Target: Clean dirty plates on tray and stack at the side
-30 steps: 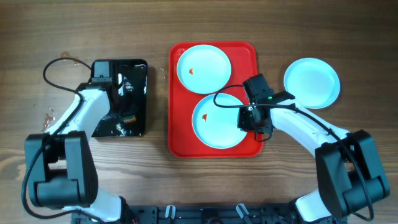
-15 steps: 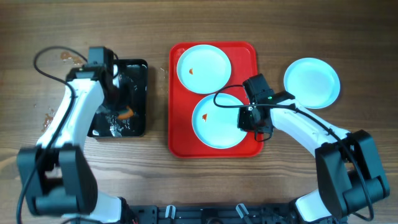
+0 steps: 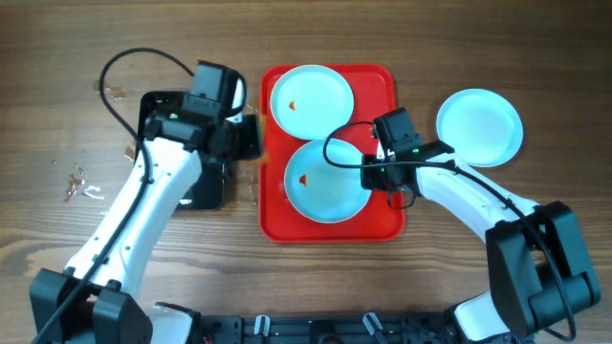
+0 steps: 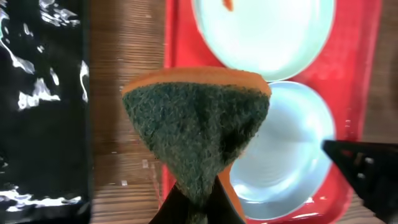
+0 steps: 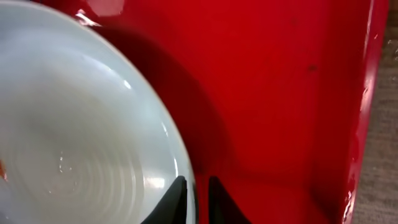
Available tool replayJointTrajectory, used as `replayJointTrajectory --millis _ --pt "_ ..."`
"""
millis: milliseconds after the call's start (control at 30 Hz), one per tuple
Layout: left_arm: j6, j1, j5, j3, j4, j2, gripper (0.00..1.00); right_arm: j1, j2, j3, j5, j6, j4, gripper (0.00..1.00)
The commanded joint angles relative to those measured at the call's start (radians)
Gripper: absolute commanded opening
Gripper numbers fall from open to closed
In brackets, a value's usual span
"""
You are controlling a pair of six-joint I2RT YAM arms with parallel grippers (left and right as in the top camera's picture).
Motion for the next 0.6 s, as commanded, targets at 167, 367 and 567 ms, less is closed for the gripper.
replayJointTrajectory --millis 167,367,567 --pt "-0.154 -0.137 0.019 -0.033 0.105 0.023 0.04 0.000 0.036 -0.010 0.021 0.013 0.011 0.04" --pt "-0.249 -0.271 0.035 -0.073 0.243 0.167 0.04 0.000 0.036 -0.010 0.021 0.013 -0.003 0.04" --pt "-0.285 -0.351 0.048 -0.073 0.338 0.316 0.04 0.000 0.036 -0.010 0.020 0.013 -0.009 0.04"
